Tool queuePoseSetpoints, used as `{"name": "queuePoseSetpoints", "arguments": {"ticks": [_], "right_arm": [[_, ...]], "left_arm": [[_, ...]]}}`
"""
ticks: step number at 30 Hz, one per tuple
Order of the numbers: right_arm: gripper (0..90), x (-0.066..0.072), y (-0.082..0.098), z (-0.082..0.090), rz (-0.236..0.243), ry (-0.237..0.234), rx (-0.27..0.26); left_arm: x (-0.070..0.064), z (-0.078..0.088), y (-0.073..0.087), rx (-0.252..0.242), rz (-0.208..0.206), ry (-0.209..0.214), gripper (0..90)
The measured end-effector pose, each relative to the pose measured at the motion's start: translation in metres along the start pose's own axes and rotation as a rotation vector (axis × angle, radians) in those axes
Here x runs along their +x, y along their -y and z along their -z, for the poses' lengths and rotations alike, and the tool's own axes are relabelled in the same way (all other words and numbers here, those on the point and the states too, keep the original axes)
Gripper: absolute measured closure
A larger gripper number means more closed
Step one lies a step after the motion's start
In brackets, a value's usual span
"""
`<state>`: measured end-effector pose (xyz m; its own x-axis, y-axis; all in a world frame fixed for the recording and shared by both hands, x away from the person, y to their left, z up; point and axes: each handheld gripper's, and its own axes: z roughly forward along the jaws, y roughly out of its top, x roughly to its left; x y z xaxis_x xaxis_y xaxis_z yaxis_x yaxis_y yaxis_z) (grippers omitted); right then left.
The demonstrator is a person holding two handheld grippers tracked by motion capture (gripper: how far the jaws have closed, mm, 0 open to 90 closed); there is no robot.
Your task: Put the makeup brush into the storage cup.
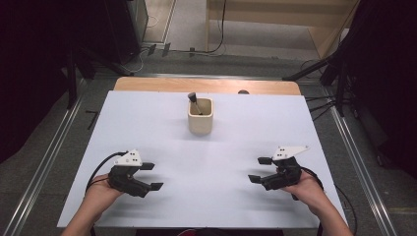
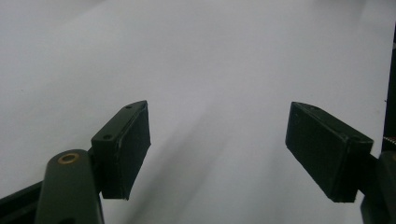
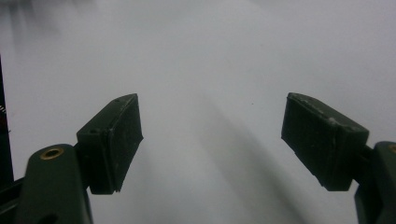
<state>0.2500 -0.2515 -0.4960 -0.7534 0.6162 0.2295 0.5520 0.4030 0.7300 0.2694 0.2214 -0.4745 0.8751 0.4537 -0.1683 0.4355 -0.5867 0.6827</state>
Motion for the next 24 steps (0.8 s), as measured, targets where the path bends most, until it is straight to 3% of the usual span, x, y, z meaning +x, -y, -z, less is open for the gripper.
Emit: {"name": "queuePoseSetpoints", "arguments": {"ticks": [24], "right_arm": [[21.5,0.0011,-0.0003,-0.0017,0.005,-0.003,0.012]], "left_arm": [[0.0001,-0.0001,0.0004,0.004,-0.001,0.003,22.7]]}}
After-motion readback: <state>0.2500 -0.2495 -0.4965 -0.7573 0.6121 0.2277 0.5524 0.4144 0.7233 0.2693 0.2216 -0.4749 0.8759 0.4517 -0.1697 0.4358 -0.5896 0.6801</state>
